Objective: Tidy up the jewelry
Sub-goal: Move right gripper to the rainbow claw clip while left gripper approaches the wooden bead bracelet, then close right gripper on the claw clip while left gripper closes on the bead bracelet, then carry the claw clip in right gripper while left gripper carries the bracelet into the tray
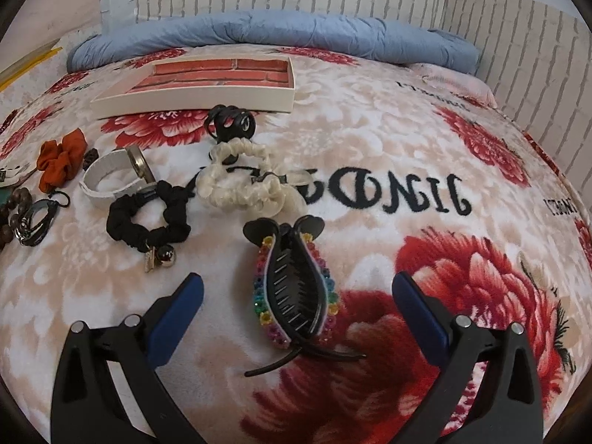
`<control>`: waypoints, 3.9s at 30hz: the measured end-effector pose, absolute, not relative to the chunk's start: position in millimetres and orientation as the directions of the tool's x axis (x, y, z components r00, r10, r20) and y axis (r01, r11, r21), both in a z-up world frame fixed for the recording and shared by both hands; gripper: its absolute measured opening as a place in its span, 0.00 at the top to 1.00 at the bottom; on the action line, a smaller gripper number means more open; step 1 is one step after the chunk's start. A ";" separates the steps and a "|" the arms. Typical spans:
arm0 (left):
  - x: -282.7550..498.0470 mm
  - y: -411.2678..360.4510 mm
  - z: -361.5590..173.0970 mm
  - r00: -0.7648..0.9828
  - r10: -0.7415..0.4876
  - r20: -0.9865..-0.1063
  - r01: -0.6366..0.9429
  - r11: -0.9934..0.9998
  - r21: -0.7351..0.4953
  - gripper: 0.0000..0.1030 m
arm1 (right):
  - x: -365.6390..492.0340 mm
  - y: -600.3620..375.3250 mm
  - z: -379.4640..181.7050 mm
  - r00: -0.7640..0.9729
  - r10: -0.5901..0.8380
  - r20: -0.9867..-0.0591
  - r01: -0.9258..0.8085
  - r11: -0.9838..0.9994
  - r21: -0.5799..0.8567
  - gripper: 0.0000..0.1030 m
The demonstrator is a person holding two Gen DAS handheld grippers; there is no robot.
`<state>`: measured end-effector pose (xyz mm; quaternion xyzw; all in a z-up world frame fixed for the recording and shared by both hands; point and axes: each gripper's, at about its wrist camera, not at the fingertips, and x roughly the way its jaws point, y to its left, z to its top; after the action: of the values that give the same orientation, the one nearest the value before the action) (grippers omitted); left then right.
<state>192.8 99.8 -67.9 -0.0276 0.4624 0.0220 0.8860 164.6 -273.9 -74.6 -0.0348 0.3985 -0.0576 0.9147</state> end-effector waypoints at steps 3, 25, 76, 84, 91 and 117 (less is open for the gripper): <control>197.0 95.1 -72.9 0.557 0.030 -0.830 -0.051 0.999 0.002 0.05 | 171.1 -277.5 -78.4 0.655 -0.101 -0.749 0.065 0.995 -0.077 0.04; 194.9 90.4 -72.5 0.561 0.053 -0.826 -0.040 0.998 0.038 0.20 | 180.2 -281.8 -80.9 0.632 -0.058 -0.773 0.045 0.998 -0.038 0.24; 187.5 88.3 -9.1 0.682 -0.162 -0.713 0.104 0.987 -0.125 0.83 | 179.3 -275.4 -45.6 0.724 -0.045 -0.688 0.014 0.999 -0.051 0.64; 197.4 67.6 20.6 0.703 -0.203 -0.682 0.168 0.979 -0.118 0.83 | 196.6 -271.5 -26.8 0.749 -0.021 -0.662 -0.010 0.999 -0.044 0.64; 226.0 57.0 43.7 0.723 -0.201 -0.661 0.177 0.979 -0.104 0.83 | 231.6 -263.5 0.2 0.773 0.015 -0.635 -0.049 0.998 -0.035 0.64; 515.5 -44.8 34.4 0.652 -0.210 -0.729 0.195 0.975 -0.106 0.83 | 536.6 -223.5 -11.5 0.686 0.006 -0.727 -0.037 0.999 -0.027 0.64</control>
<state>515.5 -44.8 34.4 -0.0090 0.4021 -0.1113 0.9087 536.6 -223.5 -11.5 -0.0197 0.3960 0.0118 0.9180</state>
